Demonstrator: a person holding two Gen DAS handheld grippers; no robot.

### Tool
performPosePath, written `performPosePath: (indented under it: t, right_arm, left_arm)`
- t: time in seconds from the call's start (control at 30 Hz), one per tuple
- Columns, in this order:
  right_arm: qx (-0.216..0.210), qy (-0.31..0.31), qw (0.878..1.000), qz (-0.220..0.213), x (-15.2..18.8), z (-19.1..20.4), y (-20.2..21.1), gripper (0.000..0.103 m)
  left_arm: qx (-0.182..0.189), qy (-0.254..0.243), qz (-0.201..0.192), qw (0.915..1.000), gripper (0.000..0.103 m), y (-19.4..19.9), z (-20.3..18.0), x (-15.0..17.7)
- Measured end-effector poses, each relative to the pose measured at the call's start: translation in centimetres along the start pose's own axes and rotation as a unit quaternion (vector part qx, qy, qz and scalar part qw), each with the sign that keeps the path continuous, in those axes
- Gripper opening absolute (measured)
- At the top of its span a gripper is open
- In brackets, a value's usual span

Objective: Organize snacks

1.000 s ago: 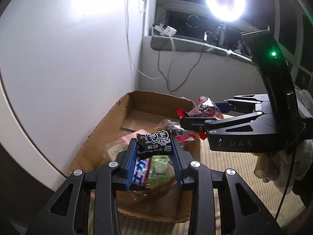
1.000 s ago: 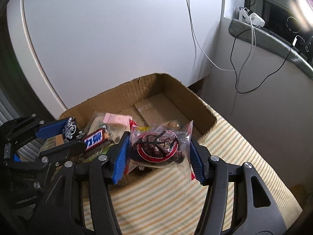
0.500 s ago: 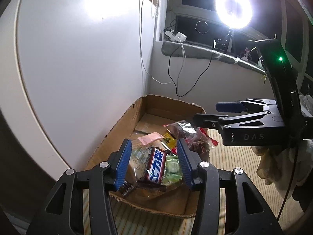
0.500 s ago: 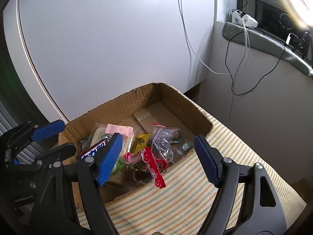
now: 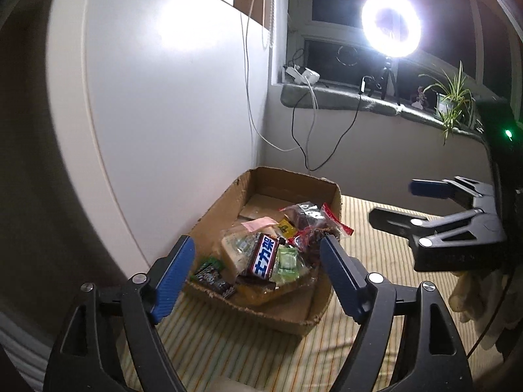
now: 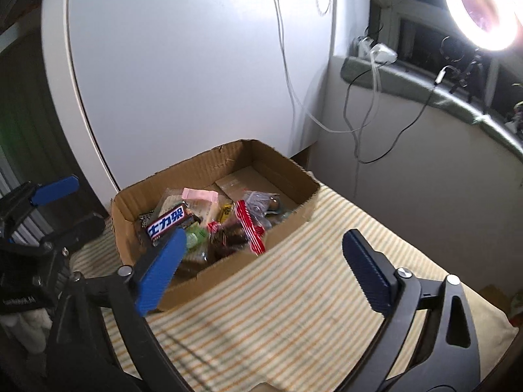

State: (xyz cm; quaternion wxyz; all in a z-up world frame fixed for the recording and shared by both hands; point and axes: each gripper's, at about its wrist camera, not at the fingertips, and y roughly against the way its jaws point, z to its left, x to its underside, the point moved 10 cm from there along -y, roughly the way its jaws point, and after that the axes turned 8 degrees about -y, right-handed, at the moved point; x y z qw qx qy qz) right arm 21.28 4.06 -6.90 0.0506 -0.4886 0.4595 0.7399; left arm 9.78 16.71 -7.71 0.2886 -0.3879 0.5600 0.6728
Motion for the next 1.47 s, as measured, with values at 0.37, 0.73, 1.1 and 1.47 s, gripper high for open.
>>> performPosePath:
  t: [0.37, 0.73, 1.1, 1.47]
  right_arm:
    - [0.043, -0.033, 0.998, -0.021, 2.1, -2.3, 3.6, 0.103]
    - [0.049, -0.043, 0.998, -0.02, 3.2, -3.5, 4.6, 0.103]
    - [0.052, -0.045, 0.997, -0.023, 3.6, -3.6, 5.2, 0.103]
    - [0.056, -0.047, 0.997, -0.019, 4.1, -3.3, 5.4, 0.103]
  left_arm:
    - [-0.002, 0.02, 0.004, 0.9998, 0.081, 1.1, 0.2, 1.0]
    - [-0.003, 0.011, 0.001, 0.9999, 0.081, 1.6, -0.8, 0.9]
    - [-0.002, 0.01, -0.002, 0.9999, 0.081, 1.9, -1.2, 1.0]
    - [0.003, 0.007, -0.006, 1.0, 0.081, 2.1, -1.4, 1.1]
